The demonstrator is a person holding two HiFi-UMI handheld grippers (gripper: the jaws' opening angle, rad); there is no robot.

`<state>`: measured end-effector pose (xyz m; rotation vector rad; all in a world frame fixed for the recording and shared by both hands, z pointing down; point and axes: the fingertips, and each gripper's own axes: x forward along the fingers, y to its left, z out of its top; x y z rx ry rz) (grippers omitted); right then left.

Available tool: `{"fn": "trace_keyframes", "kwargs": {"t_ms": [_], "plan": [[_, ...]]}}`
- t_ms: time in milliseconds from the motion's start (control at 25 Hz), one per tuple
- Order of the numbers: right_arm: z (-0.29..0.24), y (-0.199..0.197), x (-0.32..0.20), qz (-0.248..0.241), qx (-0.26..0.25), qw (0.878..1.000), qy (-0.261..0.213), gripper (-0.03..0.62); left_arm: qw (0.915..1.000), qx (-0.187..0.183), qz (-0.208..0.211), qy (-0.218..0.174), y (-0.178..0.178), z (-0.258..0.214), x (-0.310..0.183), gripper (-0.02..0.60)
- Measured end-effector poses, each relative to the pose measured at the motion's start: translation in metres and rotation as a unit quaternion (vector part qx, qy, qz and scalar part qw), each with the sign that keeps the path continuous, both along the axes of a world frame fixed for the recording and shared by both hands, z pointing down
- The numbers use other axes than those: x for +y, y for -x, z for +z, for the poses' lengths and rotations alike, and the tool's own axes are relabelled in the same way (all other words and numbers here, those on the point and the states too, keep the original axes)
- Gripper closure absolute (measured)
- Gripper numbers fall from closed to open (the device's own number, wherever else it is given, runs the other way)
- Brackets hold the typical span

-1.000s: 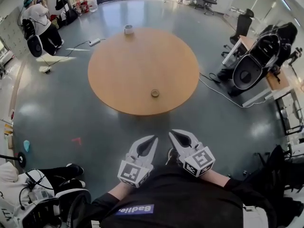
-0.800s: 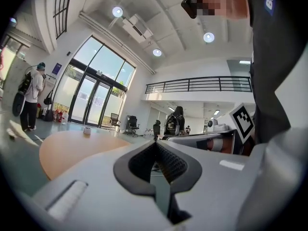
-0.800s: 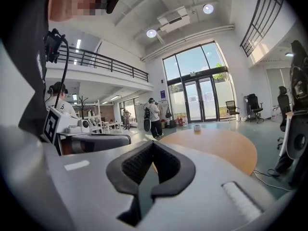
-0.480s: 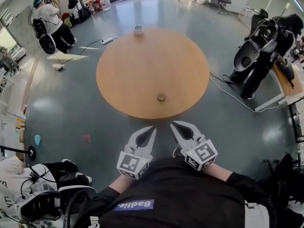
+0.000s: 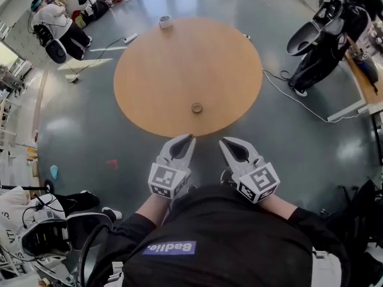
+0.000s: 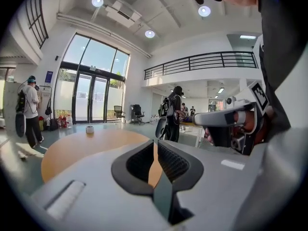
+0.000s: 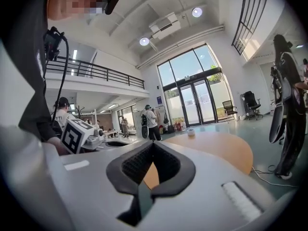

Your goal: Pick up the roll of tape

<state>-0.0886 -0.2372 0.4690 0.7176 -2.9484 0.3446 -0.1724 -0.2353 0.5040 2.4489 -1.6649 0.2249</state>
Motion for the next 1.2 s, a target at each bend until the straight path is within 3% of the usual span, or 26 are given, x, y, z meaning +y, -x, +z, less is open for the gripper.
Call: {"fn": "trace_keyframes", "kwargs": {"t_ms": [240, 400, 640, 880, 1200], "plan": [[0.015, -0.094, -0.002, 0.017, 0.002, 1.000, 0.008, 0.589, 0.9992, -0.029, 0.014, 0.024, -0.077, 0.031, -0.031, 0.506], [0.017, -0.126, 0.002, 0.030, 0.007, 1.000, 0.007, 0.589, 0.9975, -0.052, 0.026, 0.039, -0.100, 0.052, -0.042, 0.503], [0.039, -0.202, -0.008, 0.058, 0.013, 0.998, 0.015, 0.589, 0.9846, -0.136, 0.055, 0.094, -0.148, 0.136, -0.071, 0.503], [0.037, -0.180, -0.023, 0.084, 0.032, 0.996, 0.020, 0.589, 0.9600, -0.218, 0.084, 0.154, -0.092, 0.193, -0.104, 0.495], [0.037, -0.176, -0.047, 0.111, 0.061, 0.991, 0.042, 0.589, 0.9431, -0.249, 0.087, 0.202, -0.051, 0.231, -0.158, 0.483]]}}
